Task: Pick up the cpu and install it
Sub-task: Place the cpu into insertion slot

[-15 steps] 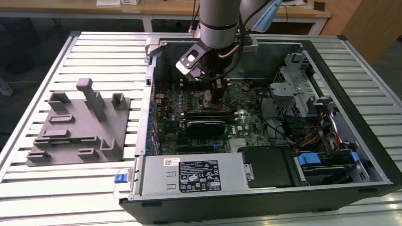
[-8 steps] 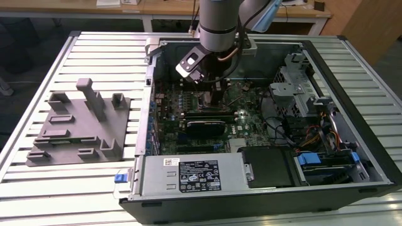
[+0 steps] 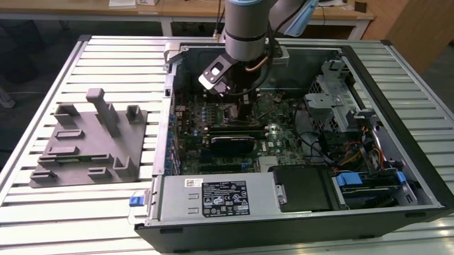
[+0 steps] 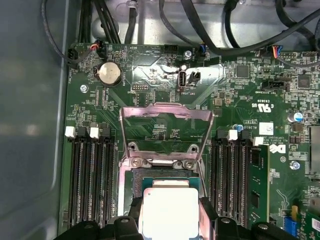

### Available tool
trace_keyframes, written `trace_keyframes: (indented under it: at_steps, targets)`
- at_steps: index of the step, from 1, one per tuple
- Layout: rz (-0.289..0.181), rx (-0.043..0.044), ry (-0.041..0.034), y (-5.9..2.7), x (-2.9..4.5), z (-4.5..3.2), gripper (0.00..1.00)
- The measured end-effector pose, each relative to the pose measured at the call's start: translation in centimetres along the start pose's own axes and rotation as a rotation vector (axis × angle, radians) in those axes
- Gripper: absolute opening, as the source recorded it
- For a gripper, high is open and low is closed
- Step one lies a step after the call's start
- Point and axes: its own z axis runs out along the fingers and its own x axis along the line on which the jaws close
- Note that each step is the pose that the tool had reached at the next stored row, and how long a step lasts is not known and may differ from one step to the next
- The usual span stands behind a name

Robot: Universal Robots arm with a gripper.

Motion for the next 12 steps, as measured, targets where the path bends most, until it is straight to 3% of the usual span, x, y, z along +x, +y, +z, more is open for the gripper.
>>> trace_keyframes:
  at_steps: [12]
  targets:
    - [0.0,0.0,0.0001,-0.03,0.4,0.53,0.53]
